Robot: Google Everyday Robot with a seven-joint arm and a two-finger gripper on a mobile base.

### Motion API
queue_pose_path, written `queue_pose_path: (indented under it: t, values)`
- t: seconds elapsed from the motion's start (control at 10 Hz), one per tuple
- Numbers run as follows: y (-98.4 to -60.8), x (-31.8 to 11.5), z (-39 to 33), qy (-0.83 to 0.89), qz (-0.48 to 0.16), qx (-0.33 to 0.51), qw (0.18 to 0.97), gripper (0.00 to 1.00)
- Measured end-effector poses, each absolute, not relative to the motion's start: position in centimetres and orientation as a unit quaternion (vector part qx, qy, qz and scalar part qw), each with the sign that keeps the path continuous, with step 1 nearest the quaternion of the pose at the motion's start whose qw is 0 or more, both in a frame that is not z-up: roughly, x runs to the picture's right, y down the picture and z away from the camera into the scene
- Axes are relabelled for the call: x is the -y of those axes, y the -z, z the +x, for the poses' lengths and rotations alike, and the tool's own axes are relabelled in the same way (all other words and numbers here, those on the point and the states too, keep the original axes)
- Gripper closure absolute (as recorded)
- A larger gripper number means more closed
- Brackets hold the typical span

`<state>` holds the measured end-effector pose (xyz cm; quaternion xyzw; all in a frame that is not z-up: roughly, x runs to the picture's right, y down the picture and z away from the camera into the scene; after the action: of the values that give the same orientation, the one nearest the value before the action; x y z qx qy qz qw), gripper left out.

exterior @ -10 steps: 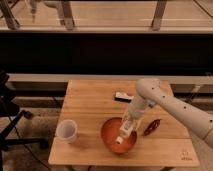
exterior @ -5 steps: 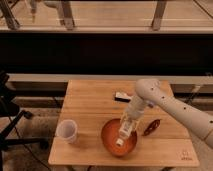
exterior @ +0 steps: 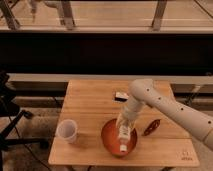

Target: Place the bottle in the ceramic bowl

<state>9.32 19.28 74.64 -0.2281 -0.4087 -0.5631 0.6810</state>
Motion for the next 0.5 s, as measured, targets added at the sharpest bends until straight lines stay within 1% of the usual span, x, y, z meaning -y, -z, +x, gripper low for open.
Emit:
queue_pose_path:
  t: [0.1, 0.3, 0.4, 0.5]
  values:
    - [-73.56, -19.36, 9.02, 0.588, -0.210, 0.417, 0.660, 0.37]
    - [-72.63, -19.25, 8.96, 0.606, -0.191, 0.422, 0.647, 0.23]
    - [-72.70, -19.24, 8.69, 0.607, -0.190, 0.421, 0.647, 0.20]
    - [-72.80, -19.24, 8.42, 0.606, -0.191, 0.419, 0.649, 0.20]
